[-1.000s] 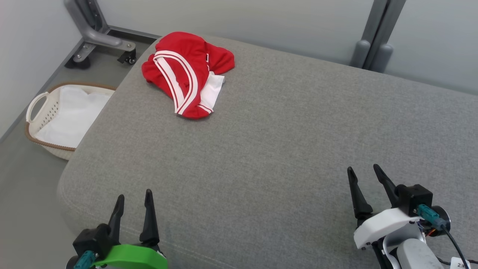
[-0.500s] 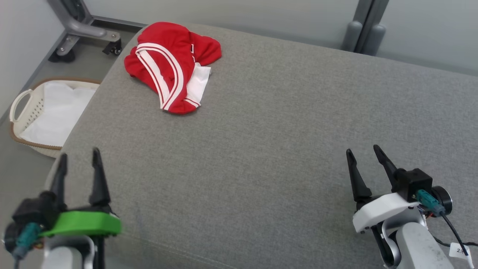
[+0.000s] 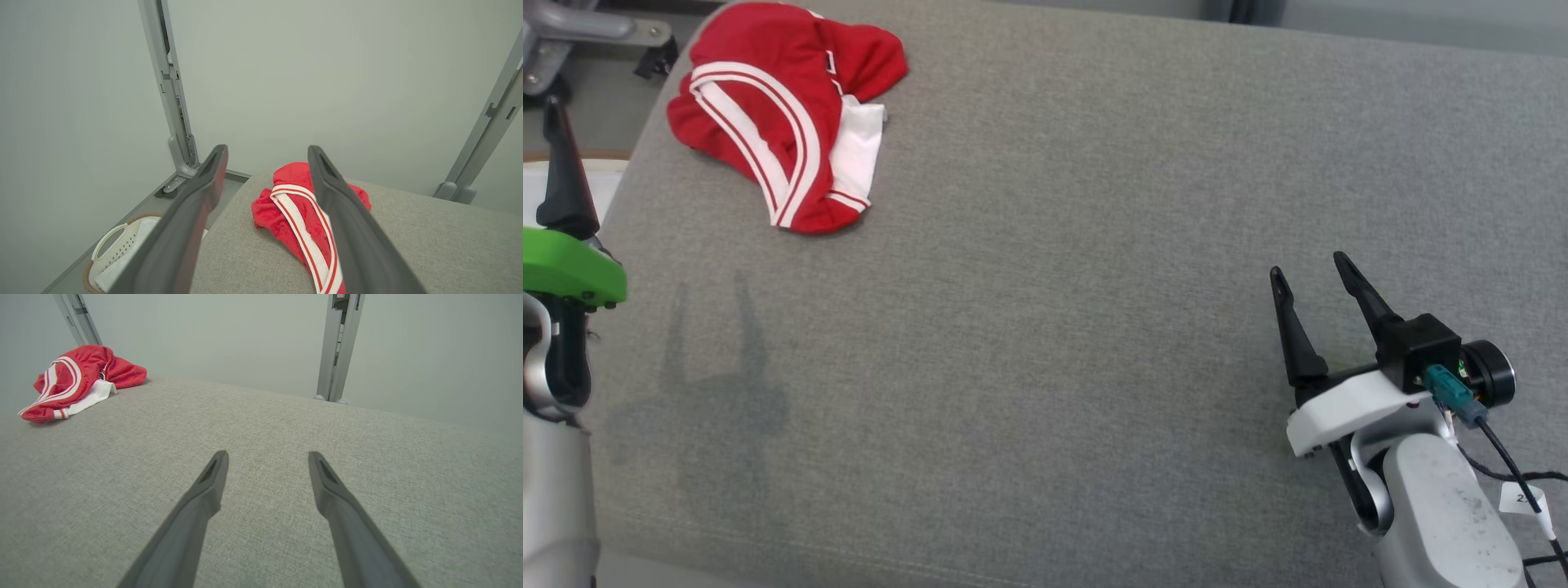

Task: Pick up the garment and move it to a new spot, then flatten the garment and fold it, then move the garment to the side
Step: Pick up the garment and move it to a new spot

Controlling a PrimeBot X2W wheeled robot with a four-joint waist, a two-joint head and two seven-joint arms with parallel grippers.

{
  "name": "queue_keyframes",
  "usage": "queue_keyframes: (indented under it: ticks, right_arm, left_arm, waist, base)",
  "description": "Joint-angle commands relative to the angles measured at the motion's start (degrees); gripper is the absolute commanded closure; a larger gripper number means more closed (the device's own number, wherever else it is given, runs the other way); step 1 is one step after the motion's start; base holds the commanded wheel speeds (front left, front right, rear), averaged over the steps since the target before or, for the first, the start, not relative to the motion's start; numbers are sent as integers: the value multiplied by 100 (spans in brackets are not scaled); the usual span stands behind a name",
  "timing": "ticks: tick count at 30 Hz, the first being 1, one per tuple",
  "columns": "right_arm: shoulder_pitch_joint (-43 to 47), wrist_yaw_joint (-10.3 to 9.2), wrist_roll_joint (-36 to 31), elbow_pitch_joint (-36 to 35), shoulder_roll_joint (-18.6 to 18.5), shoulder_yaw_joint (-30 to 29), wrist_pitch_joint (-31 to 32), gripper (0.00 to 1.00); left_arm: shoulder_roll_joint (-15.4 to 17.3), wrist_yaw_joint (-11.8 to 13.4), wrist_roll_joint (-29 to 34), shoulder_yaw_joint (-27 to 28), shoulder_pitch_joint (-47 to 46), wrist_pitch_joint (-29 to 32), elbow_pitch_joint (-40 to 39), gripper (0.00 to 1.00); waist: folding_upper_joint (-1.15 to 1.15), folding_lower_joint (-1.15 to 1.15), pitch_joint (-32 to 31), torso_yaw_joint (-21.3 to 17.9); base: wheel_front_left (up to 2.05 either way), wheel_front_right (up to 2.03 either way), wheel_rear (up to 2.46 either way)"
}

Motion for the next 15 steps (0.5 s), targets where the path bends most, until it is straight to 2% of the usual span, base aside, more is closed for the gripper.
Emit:
queue_keyframes:
  ticks: [1, 8, 15]
  right_arm:
    - [-109, -7, -67, -82, -22, -13, 34, 0]
    - [-193, -7, -278, -383, -21, -26, 196, 0]
    - [-257, -7, -411, -720, -23, 49, 370, 0]
  left_arm:
    - [18, -27, -34, -64, -145, 60, 198, 0]
    - [-73, -89, -290, -396, -601, 565, 1348, 0]
    - [-136, -130, -703, -662, -968, 940, 1938, 0]
  waist:
    - [0, 0, 448, -359]
    - [0, 0, 883, -537]
    - [0, 0, 1197, -623]
  base:
    - [0, 0, 0]
    - [0, 0, 0]
    - [0, 0, 0]
